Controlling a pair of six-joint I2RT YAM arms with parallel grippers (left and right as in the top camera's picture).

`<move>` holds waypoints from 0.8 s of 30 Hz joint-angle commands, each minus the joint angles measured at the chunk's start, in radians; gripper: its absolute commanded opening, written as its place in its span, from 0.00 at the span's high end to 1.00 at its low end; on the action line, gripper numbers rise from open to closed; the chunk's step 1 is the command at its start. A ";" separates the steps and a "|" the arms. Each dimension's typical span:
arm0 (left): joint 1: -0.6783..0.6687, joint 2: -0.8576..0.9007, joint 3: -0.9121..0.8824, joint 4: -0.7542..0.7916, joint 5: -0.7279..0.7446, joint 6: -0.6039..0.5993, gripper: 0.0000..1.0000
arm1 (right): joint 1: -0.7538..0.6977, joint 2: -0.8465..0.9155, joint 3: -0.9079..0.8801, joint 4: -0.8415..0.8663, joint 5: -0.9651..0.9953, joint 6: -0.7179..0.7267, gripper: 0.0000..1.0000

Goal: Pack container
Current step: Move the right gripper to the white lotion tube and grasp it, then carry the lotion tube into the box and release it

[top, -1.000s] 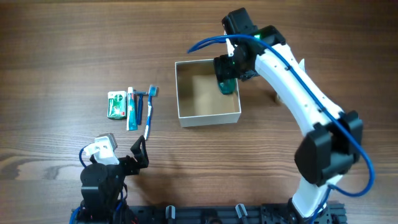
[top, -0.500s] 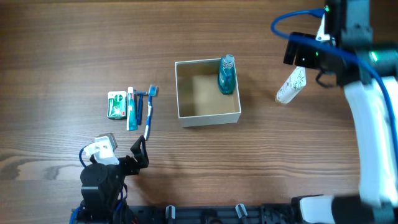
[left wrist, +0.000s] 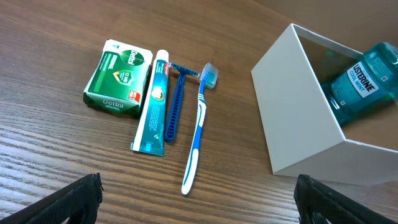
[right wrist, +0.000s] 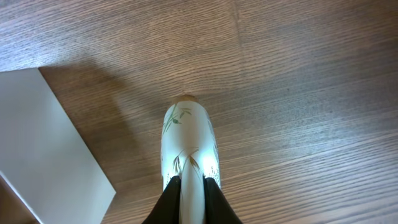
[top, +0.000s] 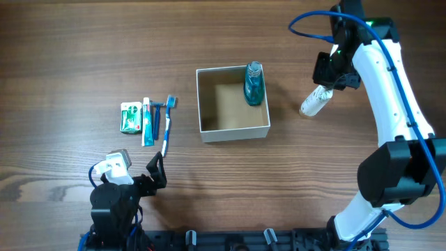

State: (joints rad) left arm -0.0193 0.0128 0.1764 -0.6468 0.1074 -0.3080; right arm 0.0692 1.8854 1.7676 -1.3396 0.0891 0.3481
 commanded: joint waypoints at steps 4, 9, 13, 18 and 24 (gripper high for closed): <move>0.002 -0.010 -0.016 -0.003 0.034 0.009 0.00 | 0.002 -0.051 -0.002 -0.011 -0.013 0.018 0.96; 0.002 -0.010 -0.016 -0.003 0.034 0.009 0.00 | 0.090 -0.378 0.000 -0.007 -0.046 0.018 0.96; 0.002 -0.010 -0.016 -0.003 0.034 0.009 0.00 | 0.270 -0.586 0.000 -0.008 -0.046 0.019 0.96; 0.002 -0.010 -0.016 -0.003 0.034 0.009 0.00 | 0.428 -0.614 -0.001 -0.028 -0.046 0.052 0.96; 0.002 -0.010 -0.016 -0.003 0.034 0.009 0.00 | 0.431 -0.412 -0.002 -0.001 -0.061 0.044 0.96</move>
State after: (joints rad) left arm -0.0193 0.0128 0.1764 -0.6468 0.1074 -0.3080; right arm 0.4969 1.3933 1.7695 -1.3605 0.0338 0.3782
